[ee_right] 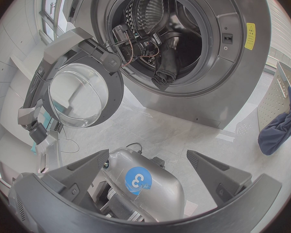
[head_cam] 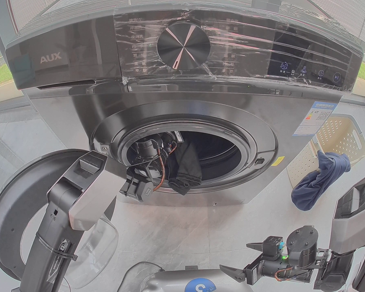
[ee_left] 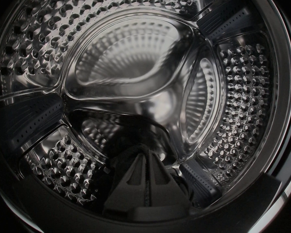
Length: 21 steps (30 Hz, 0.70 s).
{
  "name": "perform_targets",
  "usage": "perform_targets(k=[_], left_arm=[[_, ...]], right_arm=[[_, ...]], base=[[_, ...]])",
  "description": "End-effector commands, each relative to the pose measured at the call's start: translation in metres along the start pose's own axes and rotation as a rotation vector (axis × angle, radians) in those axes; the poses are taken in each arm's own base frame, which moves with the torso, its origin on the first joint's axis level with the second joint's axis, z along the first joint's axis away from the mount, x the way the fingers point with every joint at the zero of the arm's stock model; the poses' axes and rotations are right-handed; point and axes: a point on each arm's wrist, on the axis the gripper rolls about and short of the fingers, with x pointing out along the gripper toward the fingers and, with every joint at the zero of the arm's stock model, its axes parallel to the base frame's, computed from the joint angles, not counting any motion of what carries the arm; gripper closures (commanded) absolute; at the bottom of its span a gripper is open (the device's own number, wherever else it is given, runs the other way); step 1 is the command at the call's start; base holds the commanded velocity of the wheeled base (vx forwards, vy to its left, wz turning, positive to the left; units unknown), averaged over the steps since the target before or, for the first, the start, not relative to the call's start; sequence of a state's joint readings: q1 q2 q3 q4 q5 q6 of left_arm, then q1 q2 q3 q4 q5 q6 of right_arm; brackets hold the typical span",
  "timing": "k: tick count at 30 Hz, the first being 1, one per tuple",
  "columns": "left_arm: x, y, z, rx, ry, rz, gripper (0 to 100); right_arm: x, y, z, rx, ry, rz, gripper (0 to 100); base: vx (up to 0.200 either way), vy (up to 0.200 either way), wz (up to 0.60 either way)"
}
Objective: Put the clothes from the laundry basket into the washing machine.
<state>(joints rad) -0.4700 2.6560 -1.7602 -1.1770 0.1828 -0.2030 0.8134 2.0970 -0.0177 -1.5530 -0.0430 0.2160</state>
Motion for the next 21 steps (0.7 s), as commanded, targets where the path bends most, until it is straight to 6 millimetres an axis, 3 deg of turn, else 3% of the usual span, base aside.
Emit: perform_targets(k=[1,5,6,14,18,21], left_arm=[[0.007,0.014,-0.016,0.001,0.002,0.024,100],[0.007,0.009,-0.015,-0.003,0.01,0.018,100],[0.007,0.009,-0.015,-0.003,0.01,0.018,0],[0.003,-0.002,-0.013,-0.027,0.021,-0.001,0],[-0.006,-0.019,-0.009,-0.032,0.041,-0.027,0],[-0.019,-0.02,-0.013,-0.009,0.111,-0.009,0]], right_arm=[[0.0,0.0,0.001,0.0,-0.008,0.003,0],[0.001,0.0,0.0,0.0,-0.005,0.002,0],[0.001,0.0,0.0,0.0,-0.005,0.002,0],[0.001,0.0,0.0,0.001,-0.005,0.001,0],[0.0,0.0,0.0,0.001,-0.005,0.001,0],[0.0,0.0,0.0,0.001,-0.005,0.001,0]], base=[[0.0,0.0,0.0],[0.0,0.0,0.0],[0.0,0.0,0.0],[0.0,0.0,0.0],[0.0,0.0,0.0],[0.0,0.0,0.0]])
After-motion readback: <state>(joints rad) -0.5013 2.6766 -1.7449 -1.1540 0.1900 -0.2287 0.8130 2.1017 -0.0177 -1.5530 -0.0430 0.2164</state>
